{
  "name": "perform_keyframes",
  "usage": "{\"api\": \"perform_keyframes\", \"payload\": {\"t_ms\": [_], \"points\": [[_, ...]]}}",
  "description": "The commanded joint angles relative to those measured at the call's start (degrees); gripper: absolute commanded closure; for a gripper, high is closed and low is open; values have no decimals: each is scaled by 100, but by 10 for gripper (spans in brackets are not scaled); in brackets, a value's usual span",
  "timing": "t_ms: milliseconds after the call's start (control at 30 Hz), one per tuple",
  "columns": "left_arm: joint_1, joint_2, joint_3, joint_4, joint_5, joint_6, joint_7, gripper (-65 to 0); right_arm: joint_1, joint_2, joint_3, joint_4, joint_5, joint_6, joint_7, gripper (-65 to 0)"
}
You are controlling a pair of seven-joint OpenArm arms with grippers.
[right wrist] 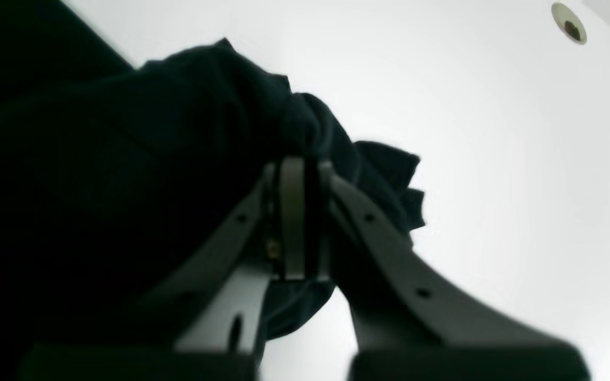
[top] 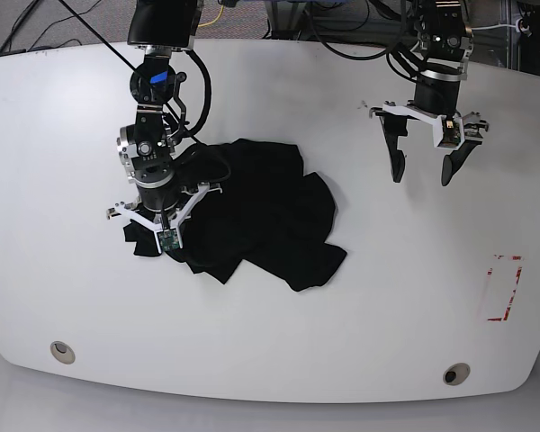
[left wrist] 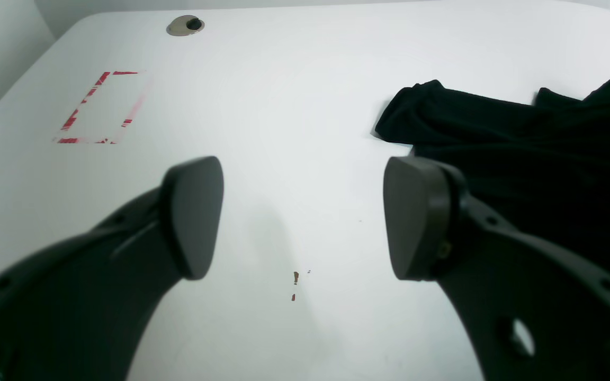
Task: Layout the t-shirt on the table in an organized manner, then fold the t-shirt properly
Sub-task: 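Lower the right gripper onto the shirt edge and pinch the fabric, then move the left gripper onto the shirt and pinch another edge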
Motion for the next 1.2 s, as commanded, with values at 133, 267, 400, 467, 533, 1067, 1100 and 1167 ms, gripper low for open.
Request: {"api": "perform_keyframes", "payload": {"t_ms": [133,267,400,467,533,1067,1100,1167], "points": [[-50,-9,2,43,-15,13,-147,-446,23,33,-355,648,0,-7,134,0],[-375,-9,2,-18,-15,4,3,-447,-47,42,-619,982,-18,-7,125,0],[-797,-9,63,-18,-41,-5,583,-450,-56,42,-777,1140,-18,-7,125,0],[-1096,-9,142,-18,-41,-5,952,-453,-56,42,-803,1149,-18,-7,125,0],[-1369,-18,204,-18,-41,-14,1313,-453,-56,42,-812,1140,-18,-7,125,0],[-3786,290,204,-2339,-41,-383,3018,-451,-135,24,-1506,1140,-18,-7,134,0],[-3830,281,204,-2453,-41,-383,3018,-451,-135,24,-1533,1140,-18,-7,134,0],[-3980,281,204,-2770,-41,-383,3009,-451,-135,15,-1568,1140,-18,-7,134,0]]}}
